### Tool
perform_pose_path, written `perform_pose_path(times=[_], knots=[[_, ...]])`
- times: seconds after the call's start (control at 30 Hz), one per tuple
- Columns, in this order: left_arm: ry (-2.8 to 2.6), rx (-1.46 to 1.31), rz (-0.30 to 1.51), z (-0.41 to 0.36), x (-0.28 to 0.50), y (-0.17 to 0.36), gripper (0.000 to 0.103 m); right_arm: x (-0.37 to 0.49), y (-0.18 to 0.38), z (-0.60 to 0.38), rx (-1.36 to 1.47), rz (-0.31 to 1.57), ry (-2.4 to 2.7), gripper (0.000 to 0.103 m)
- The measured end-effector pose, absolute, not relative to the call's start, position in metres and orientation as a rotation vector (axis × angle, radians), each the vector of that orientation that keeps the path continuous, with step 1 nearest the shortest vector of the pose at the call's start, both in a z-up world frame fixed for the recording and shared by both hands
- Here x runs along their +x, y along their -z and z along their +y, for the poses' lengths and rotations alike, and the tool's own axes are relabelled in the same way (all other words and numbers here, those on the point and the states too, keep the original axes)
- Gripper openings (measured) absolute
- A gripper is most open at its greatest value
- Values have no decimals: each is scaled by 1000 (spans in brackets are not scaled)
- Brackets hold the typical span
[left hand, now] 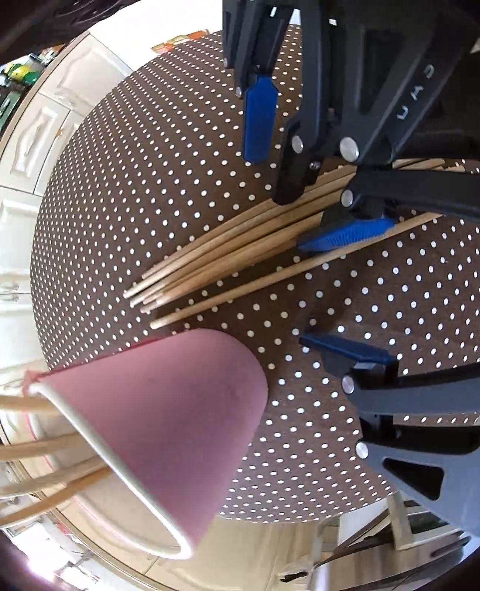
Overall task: Organize utensils
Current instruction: 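Lower the left tool onto a chopstick and close it while the right tool grasps another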
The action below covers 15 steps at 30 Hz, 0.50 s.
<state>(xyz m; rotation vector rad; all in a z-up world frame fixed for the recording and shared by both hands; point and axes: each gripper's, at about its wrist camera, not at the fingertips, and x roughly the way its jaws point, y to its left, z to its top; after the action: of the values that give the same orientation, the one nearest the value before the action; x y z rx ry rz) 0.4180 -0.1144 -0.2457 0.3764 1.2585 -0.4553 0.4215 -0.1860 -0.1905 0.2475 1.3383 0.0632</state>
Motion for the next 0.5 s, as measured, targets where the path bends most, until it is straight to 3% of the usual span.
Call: perform_pose_path(times=[0.2,0.5], knots=[[437,350,1263,-79,421,244,13,425,197,-176,191,1373,-50,34],[419,337,1302,-82,445,244,12,474,209,-158,176,1508,-16,32]])
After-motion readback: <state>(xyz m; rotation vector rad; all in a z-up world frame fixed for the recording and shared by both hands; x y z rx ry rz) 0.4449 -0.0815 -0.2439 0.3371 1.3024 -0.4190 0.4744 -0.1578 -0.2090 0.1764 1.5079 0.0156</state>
